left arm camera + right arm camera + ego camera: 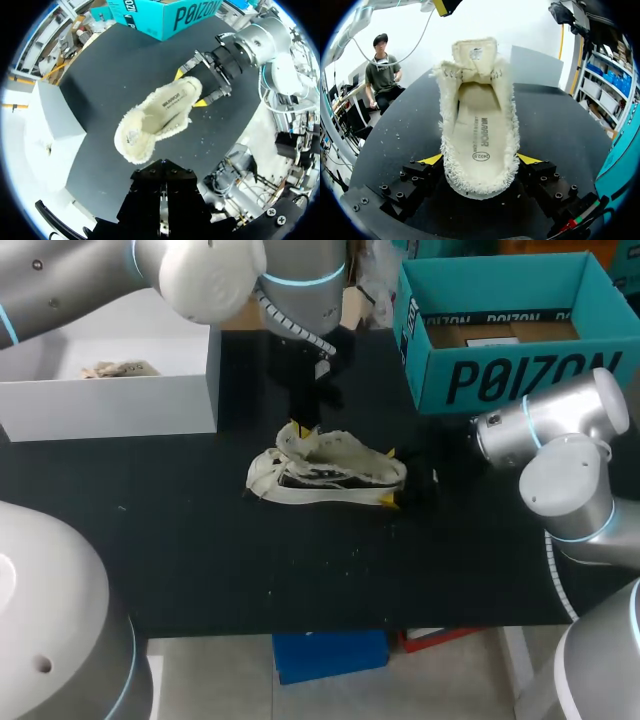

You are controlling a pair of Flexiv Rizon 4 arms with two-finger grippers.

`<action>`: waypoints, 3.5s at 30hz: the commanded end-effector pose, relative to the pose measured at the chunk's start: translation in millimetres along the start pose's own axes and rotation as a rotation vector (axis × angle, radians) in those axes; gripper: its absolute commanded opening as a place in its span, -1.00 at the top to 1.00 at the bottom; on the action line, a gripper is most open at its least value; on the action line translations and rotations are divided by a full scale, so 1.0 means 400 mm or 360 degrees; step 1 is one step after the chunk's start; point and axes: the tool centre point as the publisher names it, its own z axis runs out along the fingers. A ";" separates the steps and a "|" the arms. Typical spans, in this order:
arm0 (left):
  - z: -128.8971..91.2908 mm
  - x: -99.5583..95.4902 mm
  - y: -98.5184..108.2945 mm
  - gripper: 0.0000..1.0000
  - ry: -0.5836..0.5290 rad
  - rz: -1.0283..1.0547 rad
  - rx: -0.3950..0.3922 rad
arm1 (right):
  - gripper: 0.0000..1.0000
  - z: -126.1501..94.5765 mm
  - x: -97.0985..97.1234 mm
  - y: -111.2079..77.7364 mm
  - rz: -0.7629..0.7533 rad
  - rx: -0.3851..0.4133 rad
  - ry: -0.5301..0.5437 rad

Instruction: Take the shoe out of the shoebox, open the shoe tongue, remove and reinsert the insole, then place the shoe into the shoebox

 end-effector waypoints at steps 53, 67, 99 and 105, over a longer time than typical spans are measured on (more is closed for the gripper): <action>0.177 -0.013 -0.129 1.00 0.0630 0.1891 0.0056 | 1.00 0.003 -0.003 -0.003 0.0002 0.0002 -0.0001; 0.173 -0.010 -0.130 1.00 0.0637 0.1837 0.0038 | 1.00 0.003 -0.003 -0.003 0.0002 0.0002 -0.0001; 0.358 0.036 -0.158 1.00 0.0522 0.1719 0.0044 | 1.00 0.003 -0.003 -0.003 0.0002 0.0002 -0.0001; 0.383 0.047 -0.149 1.00 0.0540 0.1706 0.0033 | 1.00 0.003 -0.003 -0.003 0.0002 0.0002 -0.0001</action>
